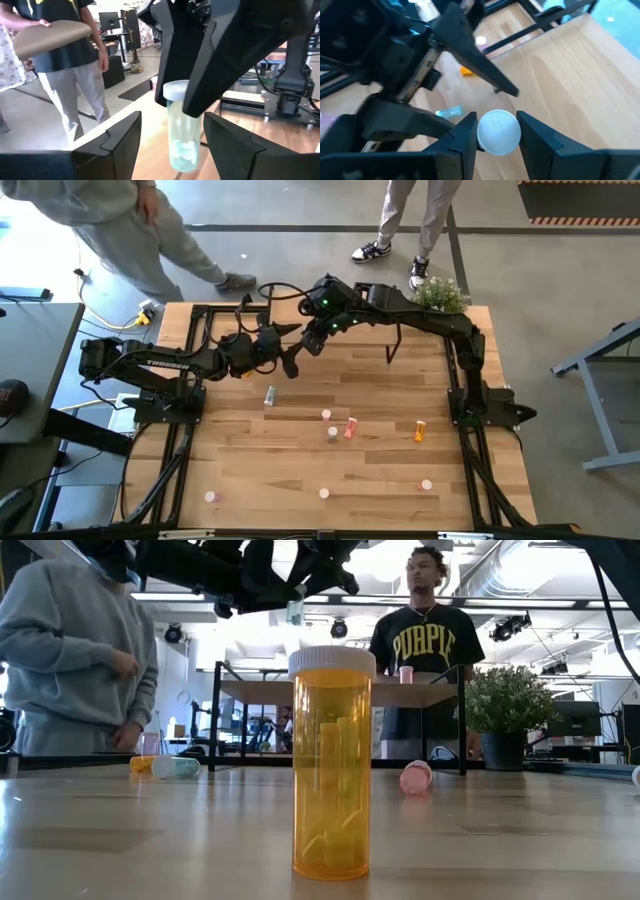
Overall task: Pick and place medicine bottles onto shelf by color
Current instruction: Put the top left blue pill bottle on the shelf
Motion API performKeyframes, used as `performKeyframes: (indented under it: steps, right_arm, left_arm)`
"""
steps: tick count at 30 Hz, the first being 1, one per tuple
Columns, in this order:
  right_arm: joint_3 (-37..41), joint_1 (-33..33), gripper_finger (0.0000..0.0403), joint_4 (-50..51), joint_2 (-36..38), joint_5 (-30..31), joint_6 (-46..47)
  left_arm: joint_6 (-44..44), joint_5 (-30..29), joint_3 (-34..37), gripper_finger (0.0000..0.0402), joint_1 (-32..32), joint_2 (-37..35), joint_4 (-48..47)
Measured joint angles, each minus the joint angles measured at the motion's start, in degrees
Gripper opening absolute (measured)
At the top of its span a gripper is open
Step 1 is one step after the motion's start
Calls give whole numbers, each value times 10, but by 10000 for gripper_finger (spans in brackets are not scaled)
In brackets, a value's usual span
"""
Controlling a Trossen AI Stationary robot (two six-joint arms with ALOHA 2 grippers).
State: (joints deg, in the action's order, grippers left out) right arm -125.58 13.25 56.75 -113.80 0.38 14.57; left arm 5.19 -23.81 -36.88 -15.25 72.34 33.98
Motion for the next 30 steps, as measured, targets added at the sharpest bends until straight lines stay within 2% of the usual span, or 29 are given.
performKeyframes:
  steps: [10, 22, 30]
  right_arm:
    - [0, 37, 115, -2, 9, 10, 4]
    - [0, 119, 115, -7, 18, 7, -66]
    - [0, 170, 115, 13, 18, -22, -106]
  left_arm:
    - [-21, 0, 0, 205, -11, -22, -47]
    - [-41, 0, 0, 202, -37, -87, -134]
    - [-80, 0, 0, 202, -51, -124, -184]
